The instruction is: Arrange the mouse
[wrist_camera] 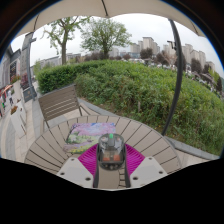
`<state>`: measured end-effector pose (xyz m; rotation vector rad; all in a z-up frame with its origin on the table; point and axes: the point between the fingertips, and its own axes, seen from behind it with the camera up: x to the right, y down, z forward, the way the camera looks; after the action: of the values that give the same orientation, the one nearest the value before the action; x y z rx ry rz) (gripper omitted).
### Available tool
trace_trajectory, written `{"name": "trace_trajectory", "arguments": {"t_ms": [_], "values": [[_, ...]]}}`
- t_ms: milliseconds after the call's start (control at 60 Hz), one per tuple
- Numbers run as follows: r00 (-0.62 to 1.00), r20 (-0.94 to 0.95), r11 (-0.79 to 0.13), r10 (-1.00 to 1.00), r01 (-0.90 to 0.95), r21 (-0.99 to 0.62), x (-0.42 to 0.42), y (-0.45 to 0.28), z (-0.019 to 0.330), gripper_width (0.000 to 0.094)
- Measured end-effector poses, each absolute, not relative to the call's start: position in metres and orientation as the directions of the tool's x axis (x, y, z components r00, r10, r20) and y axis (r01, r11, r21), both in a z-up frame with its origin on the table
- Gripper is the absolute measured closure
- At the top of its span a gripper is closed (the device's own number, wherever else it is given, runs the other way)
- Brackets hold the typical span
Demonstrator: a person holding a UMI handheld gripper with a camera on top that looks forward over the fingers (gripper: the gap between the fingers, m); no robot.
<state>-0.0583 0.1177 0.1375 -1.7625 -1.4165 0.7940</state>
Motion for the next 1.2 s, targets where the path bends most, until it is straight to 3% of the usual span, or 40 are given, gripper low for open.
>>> {"name": "trace_trajectory", "arguments": {"t_ms": [83, 133, 200, 417, 550, 567, 633, 667, 733, 867, 1050, 1200], "values": [[0.195, -0.006, -0.1, 0.981, 0.476, -0.874, -0.117, 0.105, 0.165, 0.0581], [0.198, 0.005, -0.088, 0.98, 0.458, -0.885, -0.158, 0.092, 0.158, 0.0582], [0.194, -0.017, -0.106, 0.981, 0.458, -0.882, -0.201, 0.074, 0.14, 0.0582], [0.207, 0.022, -0.103, 0.978, 0.573, -0.813, -0.266, 0.047, 0.028, 0.058], [0.245, 0.025, -0.135, 0.969, 0.612, -0.78, -0.269, 0.05, -0.008, 0.0563], [0.254, 0.028, -0.139, 0.967, 0.616, -0.776, -0.268, 0.052, -0.011, 0.0516], [0.26, 0.028, -0.15, 0.965, 0.637, -0.756, -0.264, 0.054, -0.022, 0.0475], [0.256, 0.032, -0.143, 0.966, 0.636, -0.758, -0.263, 0.055, -0.019, 0.0406], [0.266, 0.07, -0.123, 0.962, 0.642, -0.757, -0.255, 0.063, -0.007, 0.0068], [0.292, 0.053, -0.148, 0.955, 0.623, -0.768, -0.222, 0.064, 0.053, 0.0089], [0.317, 0.051, -0.172, 0.947, 0.634, -0.754, -0.103, 0.046, 0.142, 0.0085], [0.327, 0.087, -0.173, 0.941, 0.687, -0.706, 0.01, 0.025, 0.173, 0.0087]]}}
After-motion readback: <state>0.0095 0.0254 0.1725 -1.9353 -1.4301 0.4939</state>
